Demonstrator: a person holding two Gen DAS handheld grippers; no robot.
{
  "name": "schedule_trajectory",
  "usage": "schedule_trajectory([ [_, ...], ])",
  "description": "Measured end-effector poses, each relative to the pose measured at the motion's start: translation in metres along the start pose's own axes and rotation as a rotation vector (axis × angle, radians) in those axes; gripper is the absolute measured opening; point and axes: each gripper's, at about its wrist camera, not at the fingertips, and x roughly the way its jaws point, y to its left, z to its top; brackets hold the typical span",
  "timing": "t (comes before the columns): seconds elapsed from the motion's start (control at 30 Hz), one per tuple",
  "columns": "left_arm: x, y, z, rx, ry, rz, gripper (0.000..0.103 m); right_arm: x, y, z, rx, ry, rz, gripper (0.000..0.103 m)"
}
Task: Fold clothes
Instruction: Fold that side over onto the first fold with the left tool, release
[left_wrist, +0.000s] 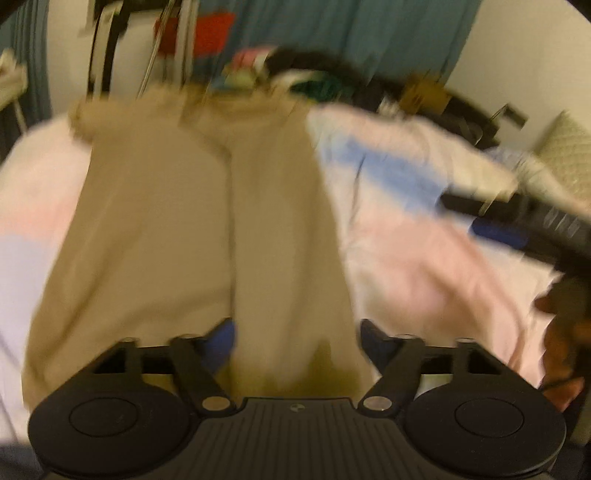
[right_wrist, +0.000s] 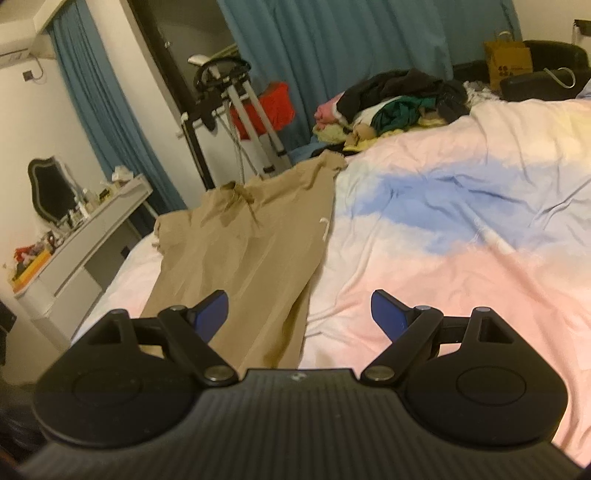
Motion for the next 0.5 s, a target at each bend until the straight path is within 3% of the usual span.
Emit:
schedule_trajectory([
  [0.23, -0.015, -0.045, 0.042, 0.105, -0.244, 0.032, 0.102, -0.019, -0.009, 0.007, 0.028, -0.130, -0.069, 0.086],
  [0.37, -0.012, -0.052, 0.059, 0.138, -0.301, 0.054, 0.103, -0.025, -0.014, 0.010, 0.039, -0.173, -0.099, 0.086],
  [0.5, -0.001, -0.040, 0.057, 0.109, -0.291, 0.073, 0.103, -0.022, -0.011, 0.009, 0.013, -0.172, -0.094, 0.086],
])
